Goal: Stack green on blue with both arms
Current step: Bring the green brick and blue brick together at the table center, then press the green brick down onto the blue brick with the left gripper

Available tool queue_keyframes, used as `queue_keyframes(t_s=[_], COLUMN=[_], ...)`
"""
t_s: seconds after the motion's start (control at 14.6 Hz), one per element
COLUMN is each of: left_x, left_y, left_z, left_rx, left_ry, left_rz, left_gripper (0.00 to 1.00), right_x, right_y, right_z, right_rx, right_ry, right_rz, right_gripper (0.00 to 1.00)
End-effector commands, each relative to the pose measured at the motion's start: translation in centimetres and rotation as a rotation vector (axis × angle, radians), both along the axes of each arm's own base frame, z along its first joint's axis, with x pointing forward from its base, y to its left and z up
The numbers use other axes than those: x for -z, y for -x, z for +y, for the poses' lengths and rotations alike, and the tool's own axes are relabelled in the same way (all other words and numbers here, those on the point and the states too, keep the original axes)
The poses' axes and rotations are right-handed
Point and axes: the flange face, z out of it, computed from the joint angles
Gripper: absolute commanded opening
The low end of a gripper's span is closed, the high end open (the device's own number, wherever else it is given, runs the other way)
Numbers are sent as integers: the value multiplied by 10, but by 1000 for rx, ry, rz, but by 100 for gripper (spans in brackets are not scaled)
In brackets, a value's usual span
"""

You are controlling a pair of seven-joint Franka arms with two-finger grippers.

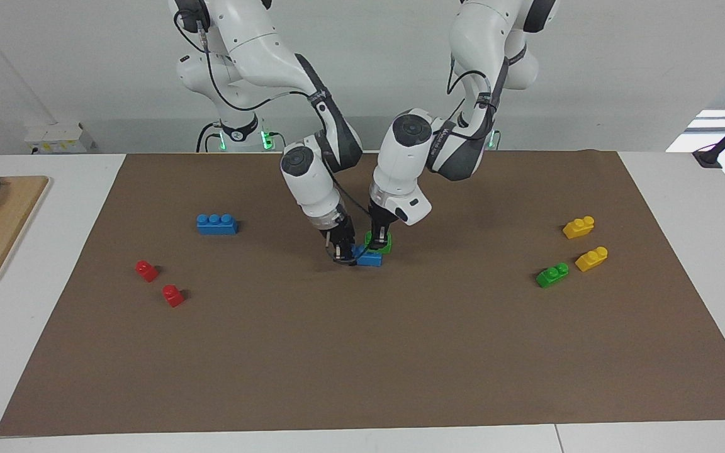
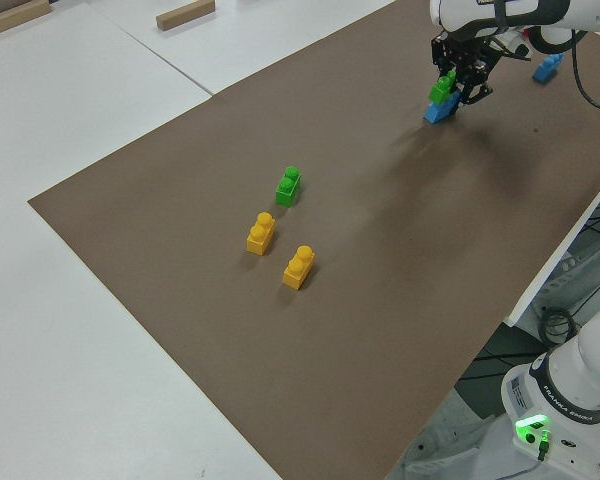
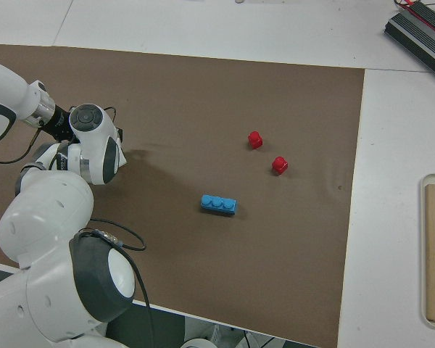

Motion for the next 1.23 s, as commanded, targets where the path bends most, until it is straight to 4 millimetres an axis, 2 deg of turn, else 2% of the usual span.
queue_keyframes(t_s=[0.0,0.75,0.96,1.17], left_x=[0,14,8,13], left_y=[1,-2,-9,-9], left_z=[-8,-12,-16,-17], left_rx=[40,46,46,51], left_ry=[8,1,14,7], left_rz=[14,15,1,5], left_gripper=[0,0,0,0], right_x=[9,12,13,13], right_y=[6,5,5,4], right_z=[-9,-14,-15,-15], right_rx=[-24,-30,-30,-31], right_ry=[22,23,22,21], right_rz=[-16,-37,-37,-39], right_gripper=[0,0,0,0])
